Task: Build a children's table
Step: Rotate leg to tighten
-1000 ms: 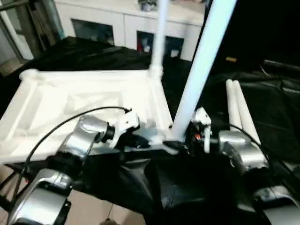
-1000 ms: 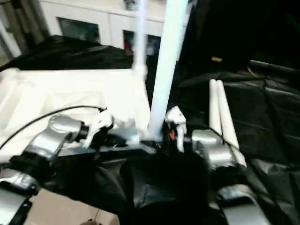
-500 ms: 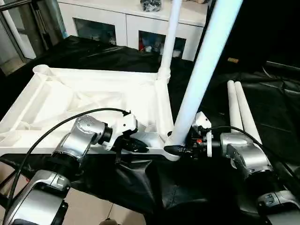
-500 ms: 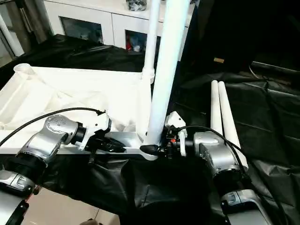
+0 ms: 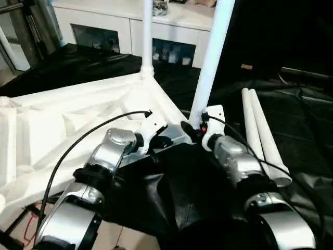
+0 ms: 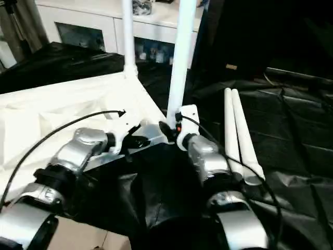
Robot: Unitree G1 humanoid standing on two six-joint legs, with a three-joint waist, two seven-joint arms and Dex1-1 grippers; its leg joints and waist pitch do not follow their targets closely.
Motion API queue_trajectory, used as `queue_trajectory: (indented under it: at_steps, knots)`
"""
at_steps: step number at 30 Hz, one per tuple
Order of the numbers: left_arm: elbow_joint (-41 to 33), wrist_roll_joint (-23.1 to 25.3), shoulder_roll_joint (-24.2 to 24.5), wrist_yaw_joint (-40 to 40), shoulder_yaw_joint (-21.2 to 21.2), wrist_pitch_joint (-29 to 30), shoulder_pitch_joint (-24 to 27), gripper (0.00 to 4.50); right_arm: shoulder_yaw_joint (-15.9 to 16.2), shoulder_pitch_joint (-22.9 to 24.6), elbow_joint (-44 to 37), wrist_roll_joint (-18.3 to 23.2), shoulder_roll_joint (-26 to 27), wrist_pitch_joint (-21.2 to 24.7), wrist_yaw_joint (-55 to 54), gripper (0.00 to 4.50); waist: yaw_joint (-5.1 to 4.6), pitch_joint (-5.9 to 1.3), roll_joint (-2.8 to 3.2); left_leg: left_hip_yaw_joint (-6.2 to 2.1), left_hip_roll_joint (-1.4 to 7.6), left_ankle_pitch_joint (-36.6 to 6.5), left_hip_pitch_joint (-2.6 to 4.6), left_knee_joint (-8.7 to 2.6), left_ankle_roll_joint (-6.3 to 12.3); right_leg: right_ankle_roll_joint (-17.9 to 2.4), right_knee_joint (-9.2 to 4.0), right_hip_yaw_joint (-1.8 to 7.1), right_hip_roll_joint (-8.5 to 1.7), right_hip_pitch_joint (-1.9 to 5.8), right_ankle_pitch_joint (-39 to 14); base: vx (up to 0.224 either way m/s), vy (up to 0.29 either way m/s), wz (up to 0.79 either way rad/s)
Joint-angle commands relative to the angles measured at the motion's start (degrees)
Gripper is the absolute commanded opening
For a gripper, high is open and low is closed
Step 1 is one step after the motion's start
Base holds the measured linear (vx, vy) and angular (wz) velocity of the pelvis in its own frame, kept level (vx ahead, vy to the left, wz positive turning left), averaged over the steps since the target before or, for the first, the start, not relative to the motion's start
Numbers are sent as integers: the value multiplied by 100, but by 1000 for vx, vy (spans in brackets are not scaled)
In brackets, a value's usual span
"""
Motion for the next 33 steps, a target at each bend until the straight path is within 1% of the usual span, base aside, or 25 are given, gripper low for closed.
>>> queue_trajectory:
  at_steps: [1,2,3,5,6,8,9,10,12,13,15,16,18,19,20,21,22,24,25,26,28,29,30,31,33]
  knots:
    - [-106,-139,-404,-27,-139,-157,-167,0,260,59,444,-83,393,233,249,353,-4,-329,76,4,88,-1303,0,-376,14,-1126,-451,224,-372,248,-1248,0,0,0]
    - [-104,-136,-396,-36,-143,-169,-165,0,267,58,434,-87,386,233,269,360,8,-332,77,11,92,-1299,10,-373,24,-1138,-457,224,-378,246,-1188,0,0,0]
    - [-97,-122,-366,-74,-160,-215,-159,0,296,58,396,-104,355,234,350,372,-13,-324,95,9,88,-1313,0,-378,31,-1169,-449,223,-362,257,-1096,0,0,0]
    - [-106,-103,-290,-212,-186,-289,-133,0,421,54,337,-206,254,110,586,398,-10,-326,90,9,91,-1361,4,-376,43,-1177,-451,221,-371,263,-1154,0,0,0]
    - [-117,-115,-260,-276,-194,-311,-122,0,453,57,318,-224,205,33,741,398,-15,-320,76,10,93,-1386,3,-379,49,-1173,-461,220,-372,260,-1204,0,0,0]
    - [-195,-158,-134,-530,-224,-399,-57,0,592,163,122,-232,29,-103,1318,398,-8,-329,76,9,94,-1352,-4,-369,100,-1188,-455,222,-376,276,-1149,0,0,0]
    - [-259,-192,-56,-729,-255,-519,-5,0,678,237,-2,-243,-83,-207,1625,398,-1,-329,48,10,97,-1307,-11,-369,157,-1191,-455,217,-376,285,-1094,0,0,0]
    - [-394,-246,82,-1047,-309,-604,87,0,763,357,-211,-213,-250,-336,2115,398,14,-344,58,11,103,-1200,-23,-357,216,-1217,-431,224,-387,306,-905,0,0,0]
    - [-487,-289,177,-1287,-349,-705,150,0,800,441,-371,-166,-370,-369,2448,398,3,-353,31,17,101,-977,-47,-341,313,-1316,-383,223,-375,327,-515,0,0,0]
    - [-555,-321,251,-1456,-375,-701,192,0,822,512,-510,-107,-470,-371,2725,398,0,-353,36,22,108,-922,-39,-336,384,-1386,-372,219,-376,319,-392,0,0,0]
    - [-614,-339,376,-1709,-416,-758,236,0,838,625,-738,8,-656,-319,3234,398,5,-356,71,32,122,-860,-18,-325,444,-1494,-353,225,-381,312,-216,0,0,0]
    - [-622,-355,502,-1923,-433,-848,264,0,891,747,-1015,144,-865,-191,3722,398,17,-348,75,36,126,-900,-4,-327,459,-1535,-361,216,-366,307,-223,0,0,0]
    - [-602,-342,577,-2030,-450,-920,273,0,944,813,-1174,195,-979,-126,3957,398,48,-334,77,45,140,-938,-8,-331,477,-1542,-359,205,-347,317,-271,0,0,0]
    - [-566,-315,675,-2167,-476,-1006,276,0,1019,896,-1375,262,-1127,-12,4270,382,76,-332,78,52,147,-975,-6,-328,458,-1524,-363,203,-360,312,-358,0,0,0]
    - [-534,-290,753,-2275,-498,-1069,270,0,1079,956,-1526,320,-1245,111,4527,372,83,-325,94,44,146,-1007,-9,-338,441,-1496,-372,200,-355,319,-440,0,0,0]
    - [-534,-290,753,-2275,-498,-1069,270,0,1079,956,-1526,320,-1245,111,4527,365,100,-328,75,52,148,-1056,2,-331,419,-1464,-377,204,-359,311,-546,0,0,0]
    - [-484,-272,856,-2397,-499,-1146,257,0,1202,1074,-1783,353,-1424,235,4883,362,129,-324,87,52,147,-1093,9,-334,386,-1423,-399,207,-369,306,-692,0,0,0]
    - [-451,-273,904,-2464,-486,-1177,246,0,1284,1145,-1910,325,-1524,265,5067,337,159,-326,80,54,153,-1108,14,-335,344,-1385,-397,213,-370,297,-773,0,0,0]
    - [-450,-272,932,-2528,-471,-1181,246,0,1330,1194,-1987,273,-1581,295,5164,326,168,-326,98,49,155,-1107,19,-341,305,-1373,-396,210,-373,285,-794,0,0,0]
    - [-453,-269,948,-2553,-470,-1185,250,0,1335,1213,-2008,258,-1586,287,5175,318,164,-328,89,46,152,-1083,14,-342,278,-1368,-392,210,-371,288,-772,0,0,0]
    - [-436,-277,977,-2603,-483,-1205,251,0,1337,1241,-2052,255,-1588,307,5194,318,162,-335,85,47,144,-1048,11,-335,260,-1383,-386,212,-373,291,-703,0,0,0]
    - [-431,-277,980,-2609,-486,-1210,252,0,1339,1245,-2057,255,-1586,313,5196,308,158,-338,84,43,143,-1029,6,-335,258,-1387,-377,210,-370,293,-672,0,0,0]
    - [-400,-283,988,-2624,-501,-1242,251,0,1358,1272,-2107,266,-1589,361,5204,295,155,-340,98,43,140,-1007,8,-333,257,-1407,-377,207,-366,289,-613,0,0,0]
    - [-387,-290,988,-2626,-507,-1252,251,0,1367,1288,-2142,277,-1588,394,5199,284,153,-341,89,46,136,-1001,8,-330,263,-1409,-377,207,-363,296,-590,0,0,0]
    - [-375,-298,970,-2573,-501,-1258,257,0,1366,1327,-2209,313,-1563,473,5125,282,159,-341,87,46,137,-968,7,-328,274,-1413,-372,207,-361,298,-540,0,0,0]
